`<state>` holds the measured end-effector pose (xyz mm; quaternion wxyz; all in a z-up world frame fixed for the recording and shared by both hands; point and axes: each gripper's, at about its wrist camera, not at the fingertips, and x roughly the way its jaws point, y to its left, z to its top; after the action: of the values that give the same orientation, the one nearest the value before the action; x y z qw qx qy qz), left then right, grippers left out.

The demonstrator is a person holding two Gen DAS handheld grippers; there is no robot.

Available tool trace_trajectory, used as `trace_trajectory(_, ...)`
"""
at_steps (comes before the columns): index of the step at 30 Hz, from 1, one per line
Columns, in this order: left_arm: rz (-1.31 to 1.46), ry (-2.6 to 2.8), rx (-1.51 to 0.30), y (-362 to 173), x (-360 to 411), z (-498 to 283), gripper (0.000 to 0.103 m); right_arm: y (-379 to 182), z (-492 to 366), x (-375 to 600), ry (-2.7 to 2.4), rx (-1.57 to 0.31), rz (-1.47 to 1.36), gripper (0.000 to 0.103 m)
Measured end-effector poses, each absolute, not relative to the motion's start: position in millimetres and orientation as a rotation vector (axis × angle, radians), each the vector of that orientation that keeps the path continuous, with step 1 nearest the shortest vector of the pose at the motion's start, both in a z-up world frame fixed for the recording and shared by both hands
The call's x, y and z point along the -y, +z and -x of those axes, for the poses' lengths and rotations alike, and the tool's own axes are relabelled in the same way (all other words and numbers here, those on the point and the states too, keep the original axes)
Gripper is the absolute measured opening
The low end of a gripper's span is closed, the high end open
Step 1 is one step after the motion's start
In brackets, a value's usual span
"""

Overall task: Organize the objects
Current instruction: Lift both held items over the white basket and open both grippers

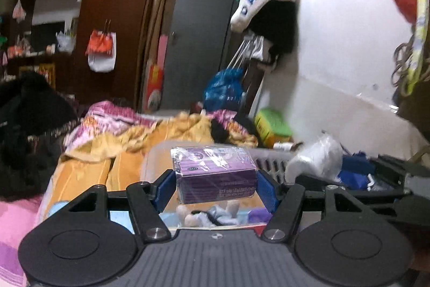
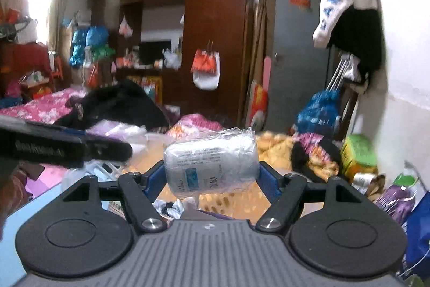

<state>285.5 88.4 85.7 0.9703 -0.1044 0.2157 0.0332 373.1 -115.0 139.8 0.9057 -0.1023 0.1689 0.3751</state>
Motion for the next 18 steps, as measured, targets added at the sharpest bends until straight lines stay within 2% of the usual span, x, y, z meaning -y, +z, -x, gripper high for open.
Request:
trace_trajectory(9, 0.184, 0.049, -0.455, 67.8, -85.7, -289.9, 0.068, 129.4, -383.0, 121.5, 0.751, -0.430, 0.184, 0.074)
trace_trajectory(13, 0.178, 0.042, -0.431, 65.7, -87.9, -280.4, 0.072, 133.0, -374.8, 125.1, 0.740, -0.382, 0.203, 0.077)
trace_trajectory(14, 0.164, 0.044, -0.425, 64.5, -86.4, -278.8, 0.081, 134.9, -370.4, 126.7, 0.726, -0.359, 0.206, 0.079)
trace_trajectory(15, 0.154, 0.045, -0.416, 63.7, -85.2, -276.7, 0.088, 137.0, -369.1, 128.8, 0.707, -0.343, 0.205, 0.088)
trace_trajectory(16, 0.154, 0.044, -0.399, 64.1, -84.9, -272.7, 0.091, 138.2, -365.8, 132.9, 0.688, -0.332, 0.198, 0.099)
trace_trajectory(18, 0.164, 0.035, -0.360, 65.4, -86.2, -261.8, 0.095, 141.1, -358.4, 147.3, 0.688, -0.305, 0.153, 0.103)
